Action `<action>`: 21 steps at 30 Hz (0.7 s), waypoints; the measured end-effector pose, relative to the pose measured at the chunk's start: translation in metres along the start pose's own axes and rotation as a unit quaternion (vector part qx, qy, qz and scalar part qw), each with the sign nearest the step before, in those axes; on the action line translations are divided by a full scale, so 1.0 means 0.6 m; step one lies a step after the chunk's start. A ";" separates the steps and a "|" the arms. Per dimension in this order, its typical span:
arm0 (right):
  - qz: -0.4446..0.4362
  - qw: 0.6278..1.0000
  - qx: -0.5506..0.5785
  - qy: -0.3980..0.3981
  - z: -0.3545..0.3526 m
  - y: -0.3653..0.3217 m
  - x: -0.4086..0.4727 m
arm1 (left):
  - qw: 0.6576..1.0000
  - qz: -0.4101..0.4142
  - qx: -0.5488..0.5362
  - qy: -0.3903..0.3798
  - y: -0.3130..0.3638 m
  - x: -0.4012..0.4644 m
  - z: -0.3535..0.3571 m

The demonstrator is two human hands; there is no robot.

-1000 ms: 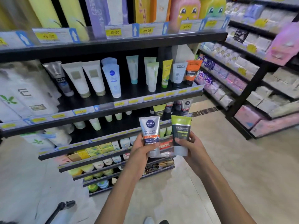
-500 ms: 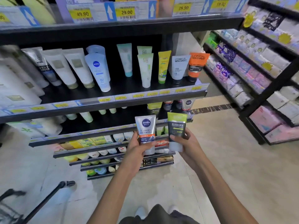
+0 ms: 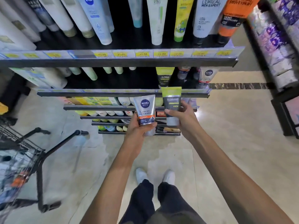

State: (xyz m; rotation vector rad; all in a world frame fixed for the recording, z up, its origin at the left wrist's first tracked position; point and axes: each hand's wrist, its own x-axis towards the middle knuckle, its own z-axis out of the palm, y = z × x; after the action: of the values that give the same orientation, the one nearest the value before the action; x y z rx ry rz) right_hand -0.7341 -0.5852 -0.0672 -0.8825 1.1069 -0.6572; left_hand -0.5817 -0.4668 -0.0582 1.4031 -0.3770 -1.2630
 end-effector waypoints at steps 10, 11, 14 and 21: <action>-0.056 0.995 -0.086 -0.017 0.126 0.005 0.101 | 0.999 -0.028 -0.021 0.034 -0.070 -0.037 -0.058; -0.065 0.994 -0.085 -0.017 0.135 0.006 0.113 | 0.999 -0.027 -0.018 0.031 -0.074 -0.040 -0.064; -0.102 0.989 -0.103 -0.003 0.163 -0.001 0.144 | 0.999 -0.035 -0.012 0.034 -0.084 -0.046 -0.081; -0.179 0.963 -0.183 0.087 0.208 -0.024 0.201 | 0.998 -0.048 0.016 0.030 -0.100 -0.060 -0.109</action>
State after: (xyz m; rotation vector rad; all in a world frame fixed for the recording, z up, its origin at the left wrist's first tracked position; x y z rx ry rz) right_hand -0.5773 -0.6575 -0.0888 -1.3844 1.2628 -0.8545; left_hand -0.5660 -0.3866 -0.1082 1.4976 -0.2920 -1.2950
